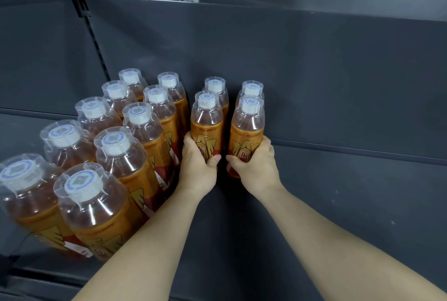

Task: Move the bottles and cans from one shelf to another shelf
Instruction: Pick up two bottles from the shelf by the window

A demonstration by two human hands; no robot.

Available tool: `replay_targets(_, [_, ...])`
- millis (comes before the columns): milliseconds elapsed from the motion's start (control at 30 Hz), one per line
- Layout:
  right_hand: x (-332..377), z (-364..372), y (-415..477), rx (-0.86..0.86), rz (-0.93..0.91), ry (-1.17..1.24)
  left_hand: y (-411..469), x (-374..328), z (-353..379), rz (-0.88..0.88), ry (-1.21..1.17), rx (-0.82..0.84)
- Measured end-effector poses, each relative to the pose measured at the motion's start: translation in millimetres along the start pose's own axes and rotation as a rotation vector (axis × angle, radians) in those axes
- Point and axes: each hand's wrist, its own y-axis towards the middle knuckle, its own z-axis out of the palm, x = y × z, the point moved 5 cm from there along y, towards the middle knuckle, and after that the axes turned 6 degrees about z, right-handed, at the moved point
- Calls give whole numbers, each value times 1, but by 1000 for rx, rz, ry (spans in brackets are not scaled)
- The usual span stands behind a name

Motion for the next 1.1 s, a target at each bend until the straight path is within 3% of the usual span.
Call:
replay_targets(567, [-3,1,1,17,-1,-9,6,2,2,-26,81,-100])
replay_targets(1100, [0,-2,-5,-2,38,-23,6,2,1,-26,41,-70])
